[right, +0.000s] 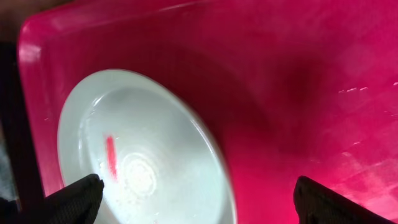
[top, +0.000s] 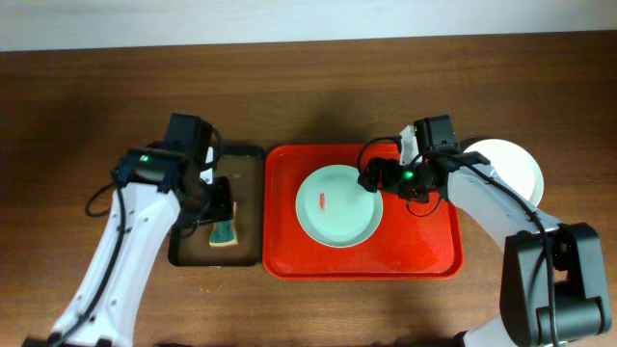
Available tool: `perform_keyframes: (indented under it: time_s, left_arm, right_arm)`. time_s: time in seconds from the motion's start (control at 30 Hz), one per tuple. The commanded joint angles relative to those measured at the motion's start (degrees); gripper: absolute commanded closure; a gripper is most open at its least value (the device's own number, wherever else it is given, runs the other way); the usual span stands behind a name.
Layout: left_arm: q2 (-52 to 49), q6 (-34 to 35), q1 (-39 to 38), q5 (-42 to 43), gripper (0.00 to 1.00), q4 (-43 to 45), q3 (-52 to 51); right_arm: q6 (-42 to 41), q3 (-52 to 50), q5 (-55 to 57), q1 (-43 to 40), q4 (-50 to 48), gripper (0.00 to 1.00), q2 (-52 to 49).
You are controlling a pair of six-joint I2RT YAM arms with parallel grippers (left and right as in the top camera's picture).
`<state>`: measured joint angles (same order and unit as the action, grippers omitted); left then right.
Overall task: Clean dirty plates on tray and stack at the side
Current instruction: 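Lower the left gripper into the black tray and grasp the sponge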
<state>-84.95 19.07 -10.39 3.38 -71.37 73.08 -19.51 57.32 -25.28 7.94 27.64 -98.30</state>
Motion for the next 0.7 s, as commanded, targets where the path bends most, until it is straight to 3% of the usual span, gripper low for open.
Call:
perform_keyframes:
  time_s: [0.0, 0.1, 0.13, 0.17, 0.2, 0.33, 0.4, 0.53, 0.67]
  left_arm:
    - [-5.29, -0.28, -0.11, -0.9, 0.51, -0.28, -0.66]
    - [-8.02, -0.28, -0.11, -2.16, 0.47, 0.04, -0.68]
    - [-8.7, -0.28, -0.11, -2.91, 0.46, 0.72, -0.68]
    - [-9.18, -0.28, -0.11, -3.89, 0.46, 1.55, -0.68]
    - [-9.7, -0.28, -0.09, -4.96, 0.45, 2.38, -0.68]
    - [-11.28, -0.28, -0.11, -5.14, 0.44, 4.55, -0.68]
    - [-11.87, -0.28, -0.09, -5.16, 0.43, 5.51, -0.68]
    - [-11.87, -0.28, -0.11, -5.38, 0.43, 6.47, -0.9]
    - [-11.87, -0.28, -0.11, -5.35, 0.43, 6.47, -1.11]
  right_arm:
    - [-0.48, 0.87, -4.31, -0.09, 4.2, 0.02, 0.55]
    - [-0.48, 0.87, -4.39, -0.09, 9.25, 0.0, 0.55]
    - [-0.44, 0.87, -3.78, -0.11, 10.8, 0.29, 0.55]
    - [-0.46, 0.87, -1.92, -0.09, 11.37, 0.69, 0.55]
    - [-0.46, 0.87, -0.83, -0.04, 12.66, 0.77, 0.55]
    - [-0.48, 0.17, 4.31, 1.53, 12.11, 0.78, 0.44]
    - [-0.5, 0.11, 10.64, 3.19, 12.0, 0.72, 0.44]
    - [-0.5, -0.26, 11.04, 5.31, 11.26, 0.71, 0.42]
    - [-1.03, -2.71, 12.96, 7.1, 7.74, 0.87, 0.42]
